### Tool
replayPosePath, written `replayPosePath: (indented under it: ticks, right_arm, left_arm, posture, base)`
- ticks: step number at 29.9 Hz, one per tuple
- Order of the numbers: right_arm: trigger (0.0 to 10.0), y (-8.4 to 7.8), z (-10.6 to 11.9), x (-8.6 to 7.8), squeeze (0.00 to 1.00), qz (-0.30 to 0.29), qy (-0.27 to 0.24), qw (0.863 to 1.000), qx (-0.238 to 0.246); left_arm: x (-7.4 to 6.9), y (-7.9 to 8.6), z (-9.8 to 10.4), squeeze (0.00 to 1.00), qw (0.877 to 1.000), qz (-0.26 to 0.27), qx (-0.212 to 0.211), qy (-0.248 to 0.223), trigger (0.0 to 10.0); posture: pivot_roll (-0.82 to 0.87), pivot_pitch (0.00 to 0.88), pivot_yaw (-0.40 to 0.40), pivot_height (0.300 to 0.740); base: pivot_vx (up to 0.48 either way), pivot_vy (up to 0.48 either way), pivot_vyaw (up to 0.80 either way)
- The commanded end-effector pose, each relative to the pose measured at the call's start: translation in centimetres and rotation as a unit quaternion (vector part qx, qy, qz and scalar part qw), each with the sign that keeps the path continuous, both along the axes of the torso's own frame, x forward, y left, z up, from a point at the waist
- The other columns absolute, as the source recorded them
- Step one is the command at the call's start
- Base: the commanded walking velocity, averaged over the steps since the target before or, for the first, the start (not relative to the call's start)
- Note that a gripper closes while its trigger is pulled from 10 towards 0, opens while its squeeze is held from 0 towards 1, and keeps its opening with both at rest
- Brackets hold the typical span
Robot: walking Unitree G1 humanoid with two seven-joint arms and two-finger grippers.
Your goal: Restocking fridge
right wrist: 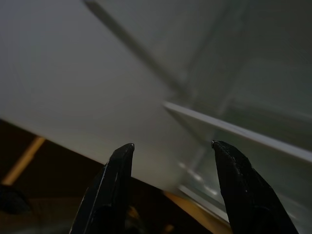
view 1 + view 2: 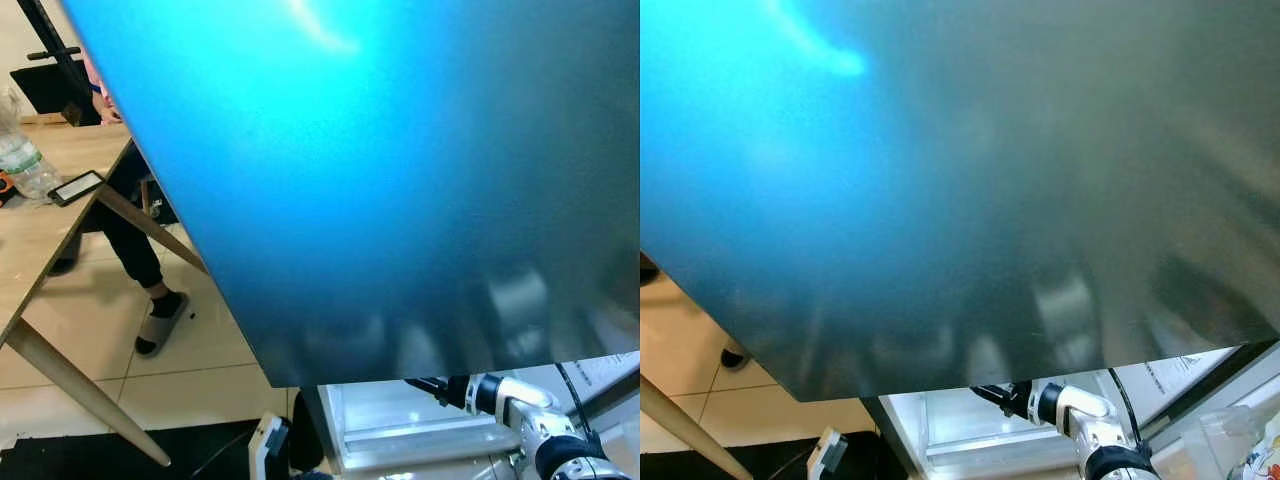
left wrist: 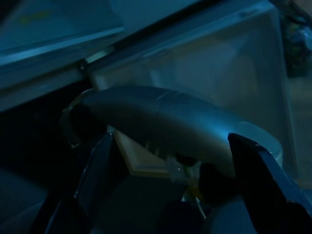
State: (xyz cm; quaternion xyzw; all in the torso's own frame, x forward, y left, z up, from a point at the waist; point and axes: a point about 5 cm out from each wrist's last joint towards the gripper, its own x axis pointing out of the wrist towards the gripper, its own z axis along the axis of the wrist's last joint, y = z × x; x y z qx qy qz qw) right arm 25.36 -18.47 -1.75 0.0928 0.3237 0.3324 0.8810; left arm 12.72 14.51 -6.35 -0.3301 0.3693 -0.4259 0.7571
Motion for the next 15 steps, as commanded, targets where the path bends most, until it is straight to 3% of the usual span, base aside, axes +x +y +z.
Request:
replayPosePath:
  ticks: [1,4,6,8,9,10,11,12,13,14,15]
  right_arm:
    - [10.0,-0.3,-1.1,-1.0,0.0,-0.02,0.025,0.999,-0.026]
    - [10.0,-0.9,-2.1,-2.0,0.0,-0.04,0.051,0.997,-0.05]
    - [10.0,-1.5,-3.1,-3.2,0.0,-0.055,0.076,0.992,-0.088]
    - [10.0,-2.4,-4.2,-4.6,0.0,-0.091,0.1,0.982,-0.135]
    - [10.0,-2.4,-4.2,-4.6,0.0,-0.091,0.1,0.982,-0.135]
    - [10.0,-2.8,-4.6,-5.3,0.0,-0.107,0.111,0.976,-0.154]
    - [10.0,-2.8,-4.6,-5.3,0.0,-0.107,0.111,0.976,-0.154]
    - [10.0,-3.1,-5.1,-6.1,0.0,-0.124,0.124,0.97,-0.167]
    - [10.0,-3.1,-5.1,-6.1,0.0,-0.124,0.124,0.97,-0.167]
    - [10.0,-3.3,-5.8,-7.2,0.0,-0.137,0.14,0.963,-0.183]
    - [10.0,-3.3,-5.8,-7.2,0.0,-0.137,0.14,0.963,-0.183]
  left_arm:
    - [-0.4,1.7,-0.6,0.0,0.998,0.034,0.04,0.022,10.0]
    - [-0.7,2.7,-1.3,0.0,0.993,0.072,0.08,0.04,10.0]
    - [-1.0,3.9,-1.9,0.0,0.983,0.115,0.13,0.061,10.0]
    - [-1.2,5.3,-2.4,0.0,0.965,0.175,0.18,0.082,10.0]
    - [-1.2,5.3,-2.4,0.0,0.965,0.175,0.18,0.082,10.0]
    - [-1.4,6.1,-2.6,0.0,0.951,0.206,0.211,0.091,10.0]
    - [-1.4,6.1,-2.6,0.0,0.951,0.206,0.211,0.091,10.0]
    - [-1.6,7.1,-2.8,0.0,0.932,0.244,0.247,0.105,10.0]
    - [-1.6,7.1,-2.8,0.0,0.932,0.244,0.247,0.105,10.0]
    - [-2.1,8.4,-3.1,0.0,0.906,0.287,0.286,0.125,10.0]
    - [-2.1,8.4,-3.1,0.0,0.906,0.287,0.286,0.125,10.0]
  posture:
    - [-0.02,0.027,0.04,0.74]
    - [-0.02,0.023,0.04,0.74]
    - [-0.02,0.023,0.04,0.74]
    - [-0.02,0.023,0.04,0.74]
    - [-0.02,0.023,0.04,0.74]
    - [-0.02,0.021,0.044,0.74]
    - [-0.02,0.021,0.044,0.74]
    - [-0.02,0.017,0.044,0.74]
    - [-0.02,0.017,0.044,0.74]
    - [-0.02,0.015,0.044,0.74]
    - [-0.02,0.015,0.044,0.74]
  base:
    - [0.0,0.0,0.0]
    - [0.0,0.0,0.0]
    - [0.0,0.0,0.0]
    - [0.0,0.0,0.0]
    - [0.0,0.0,0.0]
    - [0.0,0.0,0.0]
    - [0.0,0.0,0.0]
    - [0.0,0.0,0.0]
    - [0.0,0.0,0.0]
    - [0.0,0.0,0.0]
    - [0.0,0.0,0.0]
